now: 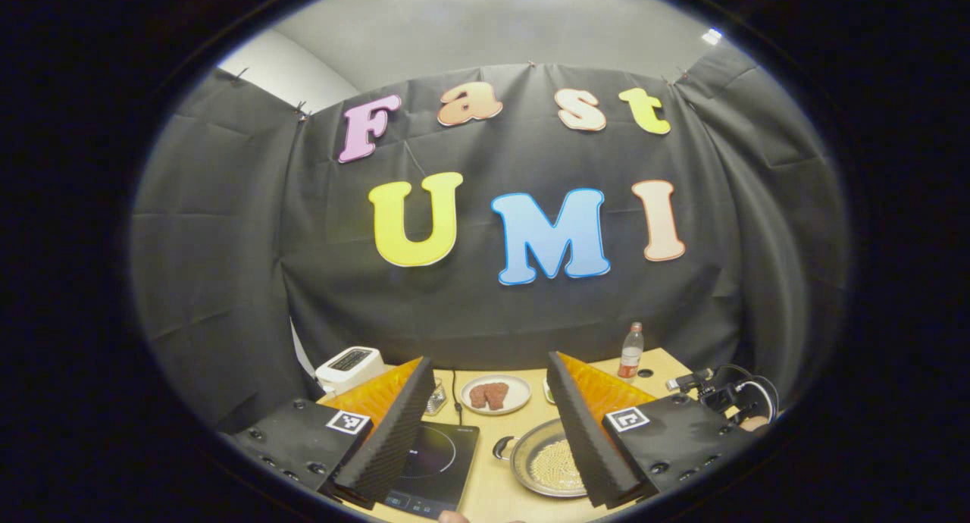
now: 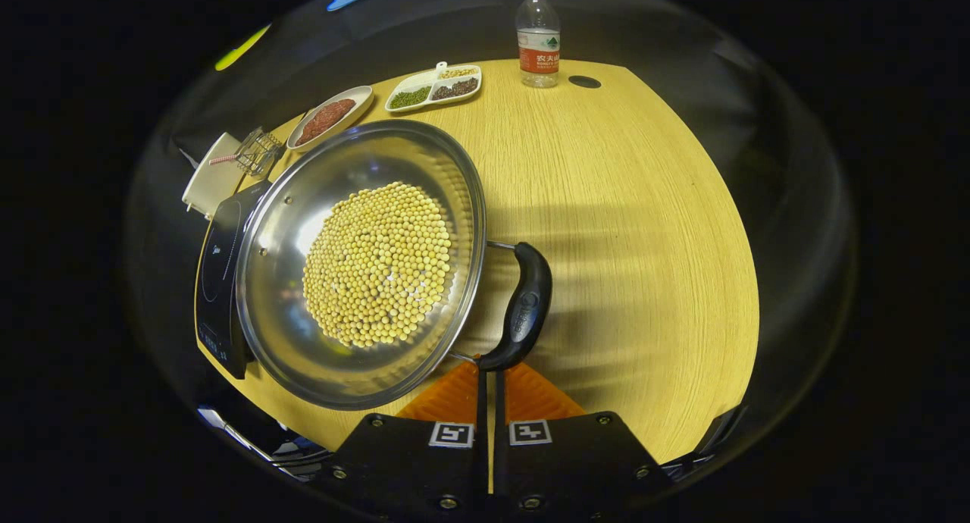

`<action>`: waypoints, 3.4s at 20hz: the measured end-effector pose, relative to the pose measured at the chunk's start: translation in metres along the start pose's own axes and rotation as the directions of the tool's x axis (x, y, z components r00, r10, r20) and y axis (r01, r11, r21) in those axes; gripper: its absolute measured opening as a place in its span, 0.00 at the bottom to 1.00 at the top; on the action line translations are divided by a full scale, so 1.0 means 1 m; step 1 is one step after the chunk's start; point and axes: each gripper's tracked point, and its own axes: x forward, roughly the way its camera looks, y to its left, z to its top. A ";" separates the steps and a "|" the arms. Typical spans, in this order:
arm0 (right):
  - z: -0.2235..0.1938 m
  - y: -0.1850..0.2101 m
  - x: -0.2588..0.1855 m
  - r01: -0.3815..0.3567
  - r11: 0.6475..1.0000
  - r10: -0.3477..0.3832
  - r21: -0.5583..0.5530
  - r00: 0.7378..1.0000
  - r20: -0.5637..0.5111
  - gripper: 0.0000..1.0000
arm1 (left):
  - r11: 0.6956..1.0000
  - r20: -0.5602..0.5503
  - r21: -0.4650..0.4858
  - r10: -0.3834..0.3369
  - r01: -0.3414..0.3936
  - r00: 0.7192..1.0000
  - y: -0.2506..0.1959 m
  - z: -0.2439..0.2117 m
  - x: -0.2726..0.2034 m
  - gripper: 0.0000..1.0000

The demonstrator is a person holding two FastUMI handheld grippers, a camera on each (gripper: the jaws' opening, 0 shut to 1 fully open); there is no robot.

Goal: First push the handle of the pot to place it horizontally, then grasp the pot with both hands and set it on the induction cooktop.

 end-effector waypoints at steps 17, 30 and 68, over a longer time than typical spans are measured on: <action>0.034 -0.012 0.001 0.035 0.996 -0.044 0.083 0.993 0.113 0.03 | 0.994 -0.057 -0.025 -0.106 0.105 0.993 -0.005 -0.037 0.035 1.00; 0.045 -0.008 -0.076 0.045 0.984 -0.119 0.171 0.882 0.456 1.00 | 0.966 -0.262 -0.070 -0.258 0.248 0.930 -0.008 -0.171 0.094 1.00; 0.073 0.002 0.035 0.104 0.973 -0.162 0.207 0.944 0.288 0.55 | 0.963 -0.605 -0.071 -0.249 0.260 0.756 -0.029 -0.387 0.196 0.68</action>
